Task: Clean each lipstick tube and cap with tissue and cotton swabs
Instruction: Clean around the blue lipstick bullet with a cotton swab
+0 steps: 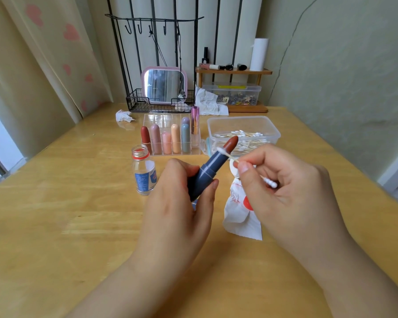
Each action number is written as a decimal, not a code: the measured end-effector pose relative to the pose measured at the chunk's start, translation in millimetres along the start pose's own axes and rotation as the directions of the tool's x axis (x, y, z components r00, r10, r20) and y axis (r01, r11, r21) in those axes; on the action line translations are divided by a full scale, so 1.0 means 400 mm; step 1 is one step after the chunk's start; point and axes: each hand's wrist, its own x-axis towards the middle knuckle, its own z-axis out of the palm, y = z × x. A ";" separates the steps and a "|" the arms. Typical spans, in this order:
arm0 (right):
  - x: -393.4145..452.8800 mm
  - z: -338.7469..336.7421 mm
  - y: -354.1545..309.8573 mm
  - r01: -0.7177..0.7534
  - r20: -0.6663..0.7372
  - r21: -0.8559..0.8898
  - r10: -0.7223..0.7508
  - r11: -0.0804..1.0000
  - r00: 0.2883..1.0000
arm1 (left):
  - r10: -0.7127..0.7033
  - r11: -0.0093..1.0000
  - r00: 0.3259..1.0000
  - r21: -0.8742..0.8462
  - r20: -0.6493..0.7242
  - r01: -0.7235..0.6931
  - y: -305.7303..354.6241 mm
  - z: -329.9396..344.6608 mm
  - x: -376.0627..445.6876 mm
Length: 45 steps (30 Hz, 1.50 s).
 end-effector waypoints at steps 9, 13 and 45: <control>-0.002 -0.001 -0.005 0.011 0.005 -0.015 -0.011 1.000 1.000 | 0.079 0.992 0.995 0.100 -0.055 -0.073 -0.007 0.000 0.000; -0.009 0.013 -0.016 0.054 0.068 -0.029 -0.052 0.998 0.996 | 0.108 0.987 0.992 0.128 -0.060 -0.099 -0.009 0.001 0.002; 0.002 -0.003 0.010 -0.050 0.042 0.061 0.048 0.997 0.998 | -0.382 0.665 0.869 -0.560 0.313 0.494 0.011 -0.003 0.021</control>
